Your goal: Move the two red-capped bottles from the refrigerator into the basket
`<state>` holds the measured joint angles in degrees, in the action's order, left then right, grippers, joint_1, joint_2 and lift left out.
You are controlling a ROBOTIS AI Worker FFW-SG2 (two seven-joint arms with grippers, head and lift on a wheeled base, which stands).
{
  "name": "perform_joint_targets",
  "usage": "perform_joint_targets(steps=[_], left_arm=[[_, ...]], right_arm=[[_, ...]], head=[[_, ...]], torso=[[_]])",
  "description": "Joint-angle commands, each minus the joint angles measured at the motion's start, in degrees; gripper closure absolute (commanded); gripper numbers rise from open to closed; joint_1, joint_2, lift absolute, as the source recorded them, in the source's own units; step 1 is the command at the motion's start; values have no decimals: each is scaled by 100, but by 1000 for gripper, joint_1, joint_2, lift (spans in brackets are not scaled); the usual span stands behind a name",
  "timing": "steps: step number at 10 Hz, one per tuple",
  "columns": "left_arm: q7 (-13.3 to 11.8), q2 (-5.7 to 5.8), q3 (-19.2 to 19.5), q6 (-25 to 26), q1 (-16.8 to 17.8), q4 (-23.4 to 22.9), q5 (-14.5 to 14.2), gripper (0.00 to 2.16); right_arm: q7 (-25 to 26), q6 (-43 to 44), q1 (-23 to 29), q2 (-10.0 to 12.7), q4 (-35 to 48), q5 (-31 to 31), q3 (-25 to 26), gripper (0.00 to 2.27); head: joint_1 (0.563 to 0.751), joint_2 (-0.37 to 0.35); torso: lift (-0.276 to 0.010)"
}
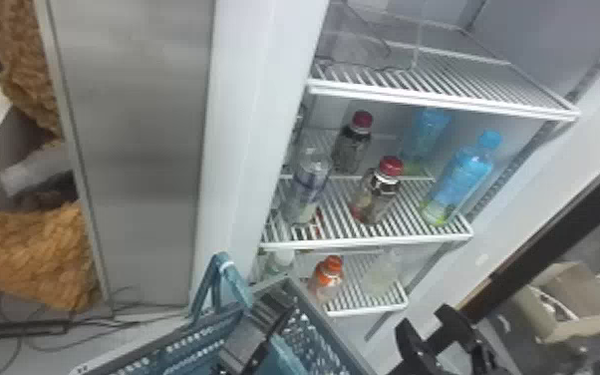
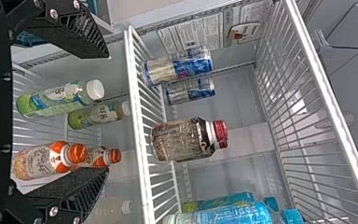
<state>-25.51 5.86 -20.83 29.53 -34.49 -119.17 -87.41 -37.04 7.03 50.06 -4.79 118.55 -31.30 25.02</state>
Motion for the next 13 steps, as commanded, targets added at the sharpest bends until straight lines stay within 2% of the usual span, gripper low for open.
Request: perform_joint_targets(steps=[1,6,13], left_arm=[[2,-15,15,0,-24,-1,0,1204],[20,-23,49,0,-52,13,11,1204],[20,-50,72,0,-52,13,11,1204]], right_arm=[[12,0,0,13,7,-1,0,151],[30,0,-28,119,77,34,240,160],[469,-323,-591,259,471,559,308,163]], head=[[695,-350],[695,-350],[695,-350]], torso=[[0],[0],[0]])
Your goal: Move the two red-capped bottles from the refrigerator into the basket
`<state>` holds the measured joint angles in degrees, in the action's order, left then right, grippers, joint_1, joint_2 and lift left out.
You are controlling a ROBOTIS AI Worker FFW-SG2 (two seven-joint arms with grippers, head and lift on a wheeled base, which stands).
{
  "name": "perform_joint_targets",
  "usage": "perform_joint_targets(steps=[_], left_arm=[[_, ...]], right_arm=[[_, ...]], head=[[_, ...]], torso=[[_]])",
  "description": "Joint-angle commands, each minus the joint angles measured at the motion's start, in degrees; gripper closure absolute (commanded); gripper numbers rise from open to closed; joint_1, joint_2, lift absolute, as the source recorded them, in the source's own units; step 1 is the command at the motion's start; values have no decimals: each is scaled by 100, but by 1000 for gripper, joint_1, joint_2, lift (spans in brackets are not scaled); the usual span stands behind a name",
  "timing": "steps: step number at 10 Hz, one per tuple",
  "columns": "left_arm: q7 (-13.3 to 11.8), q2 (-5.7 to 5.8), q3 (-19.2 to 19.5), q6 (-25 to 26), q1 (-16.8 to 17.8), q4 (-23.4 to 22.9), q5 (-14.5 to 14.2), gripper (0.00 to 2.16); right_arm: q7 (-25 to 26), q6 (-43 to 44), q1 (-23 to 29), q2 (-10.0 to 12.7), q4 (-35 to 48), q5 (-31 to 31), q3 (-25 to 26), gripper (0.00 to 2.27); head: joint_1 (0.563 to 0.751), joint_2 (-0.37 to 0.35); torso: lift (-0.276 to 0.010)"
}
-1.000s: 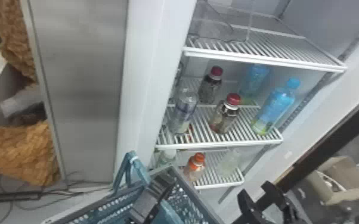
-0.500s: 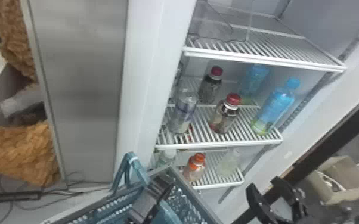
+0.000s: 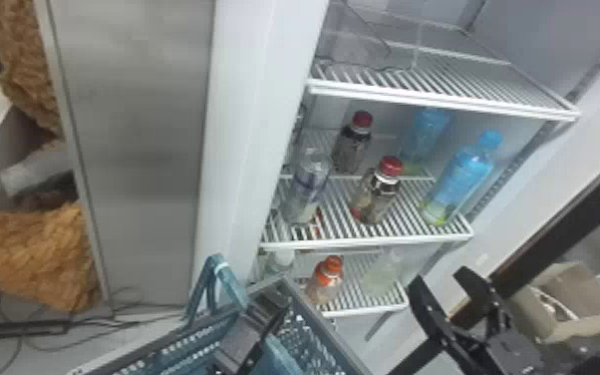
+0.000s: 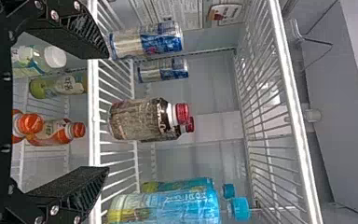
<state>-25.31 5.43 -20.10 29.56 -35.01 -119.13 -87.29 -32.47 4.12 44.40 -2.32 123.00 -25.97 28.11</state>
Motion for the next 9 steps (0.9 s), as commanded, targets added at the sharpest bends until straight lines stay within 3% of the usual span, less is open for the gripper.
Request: perform_joint_targets(steps=[1,9], left_arm=[[0,-7,10,-3,0,-5,0,1204],[0,-68,125,137,14,9,126,1204]], right_arm=[[83,-130,-25,21,110,49,0,165],[320,-398,-939,12,-368,518,0,163]], head=[[695,-350],[695,-350]], torso=[[0],[0]])
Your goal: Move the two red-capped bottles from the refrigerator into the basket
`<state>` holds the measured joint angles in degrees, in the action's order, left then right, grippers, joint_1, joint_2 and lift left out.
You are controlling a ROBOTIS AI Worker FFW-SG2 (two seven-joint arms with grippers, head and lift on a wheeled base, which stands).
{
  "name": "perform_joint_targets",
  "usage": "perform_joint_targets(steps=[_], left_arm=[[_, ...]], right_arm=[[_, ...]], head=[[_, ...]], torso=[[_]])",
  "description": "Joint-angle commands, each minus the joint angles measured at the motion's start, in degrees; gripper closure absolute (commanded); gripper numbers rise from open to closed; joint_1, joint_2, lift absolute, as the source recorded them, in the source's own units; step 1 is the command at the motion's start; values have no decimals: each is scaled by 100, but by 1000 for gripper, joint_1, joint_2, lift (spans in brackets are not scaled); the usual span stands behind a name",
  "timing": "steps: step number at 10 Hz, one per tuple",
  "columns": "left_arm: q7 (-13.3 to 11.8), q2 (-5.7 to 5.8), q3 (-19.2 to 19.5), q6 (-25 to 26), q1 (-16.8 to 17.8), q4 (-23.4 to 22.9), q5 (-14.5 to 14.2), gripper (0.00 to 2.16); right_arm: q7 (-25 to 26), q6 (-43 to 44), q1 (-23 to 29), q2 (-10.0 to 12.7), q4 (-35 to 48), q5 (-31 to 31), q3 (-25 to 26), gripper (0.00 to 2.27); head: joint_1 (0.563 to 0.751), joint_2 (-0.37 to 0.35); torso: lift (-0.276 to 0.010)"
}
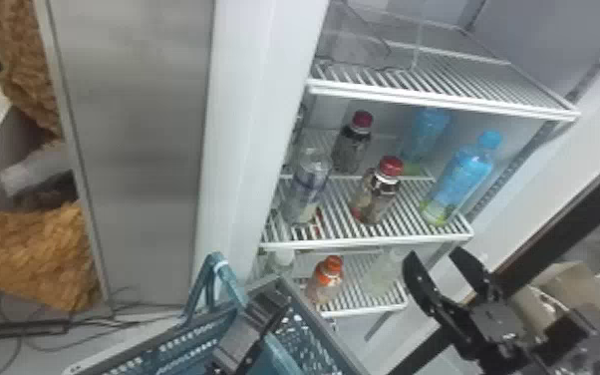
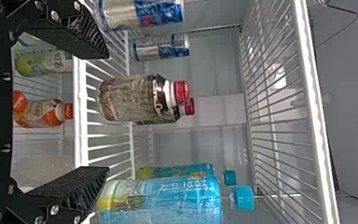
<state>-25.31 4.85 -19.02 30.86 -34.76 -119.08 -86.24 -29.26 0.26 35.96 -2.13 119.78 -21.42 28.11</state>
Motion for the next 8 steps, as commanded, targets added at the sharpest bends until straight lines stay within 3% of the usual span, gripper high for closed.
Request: perform_joint_targets(steps=[1,8], left_arm=[[0,-10,28,36,3,5,20,1204],[8,-28,85,92,-11,5,32,1204]], right_arm=[[-1,-12,-264,-34,-116,97,0,162],[122,-166,-1220,-227,-833,257,-286,157]], head=[[695,-350],[695,-350]], torso=[[0],[0]])
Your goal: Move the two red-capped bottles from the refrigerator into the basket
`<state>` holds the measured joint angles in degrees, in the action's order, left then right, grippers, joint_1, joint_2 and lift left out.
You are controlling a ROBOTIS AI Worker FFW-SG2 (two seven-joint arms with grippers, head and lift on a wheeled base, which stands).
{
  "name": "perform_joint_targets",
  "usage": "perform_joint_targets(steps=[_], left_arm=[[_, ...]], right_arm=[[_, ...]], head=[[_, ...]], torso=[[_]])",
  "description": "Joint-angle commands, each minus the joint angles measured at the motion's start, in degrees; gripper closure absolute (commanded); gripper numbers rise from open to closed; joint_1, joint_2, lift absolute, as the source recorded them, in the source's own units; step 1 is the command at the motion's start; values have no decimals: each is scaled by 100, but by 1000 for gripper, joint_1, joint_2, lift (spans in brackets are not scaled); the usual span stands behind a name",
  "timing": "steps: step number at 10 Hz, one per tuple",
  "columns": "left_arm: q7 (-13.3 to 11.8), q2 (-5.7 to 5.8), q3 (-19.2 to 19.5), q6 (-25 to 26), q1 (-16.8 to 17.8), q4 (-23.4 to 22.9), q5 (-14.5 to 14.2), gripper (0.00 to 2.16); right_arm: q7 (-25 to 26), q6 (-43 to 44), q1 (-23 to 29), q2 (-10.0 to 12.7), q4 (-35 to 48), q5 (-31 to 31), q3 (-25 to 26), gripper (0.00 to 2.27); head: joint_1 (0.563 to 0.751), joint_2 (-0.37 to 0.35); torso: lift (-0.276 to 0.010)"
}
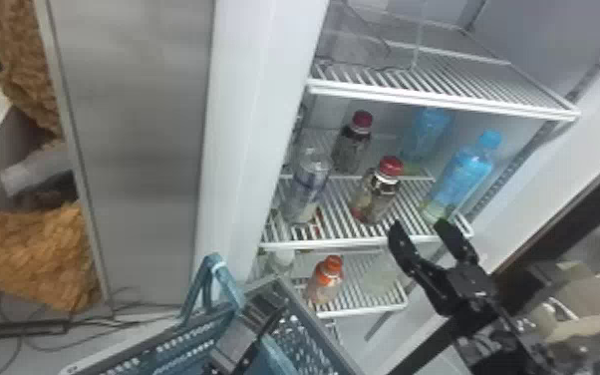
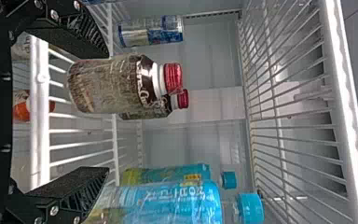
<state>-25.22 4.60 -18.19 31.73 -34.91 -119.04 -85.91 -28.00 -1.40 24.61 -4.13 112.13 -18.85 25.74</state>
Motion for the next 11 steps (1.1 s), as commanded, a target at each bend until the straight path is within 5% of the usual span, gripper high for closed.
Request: perform_joint_targets(steps=[1,11], left_arm=[[8,-3,2,19,-10,0,-1,1204],[8,-12,36,33,-52,0,-1,1204]], right_arm=[[23,-14,-212,-88,-153,11,-152,157],[234,-507,-1323,-343,-842,366,-654,153]], head=[[695,-350],[695,-350]], torso=[[0],[0]])
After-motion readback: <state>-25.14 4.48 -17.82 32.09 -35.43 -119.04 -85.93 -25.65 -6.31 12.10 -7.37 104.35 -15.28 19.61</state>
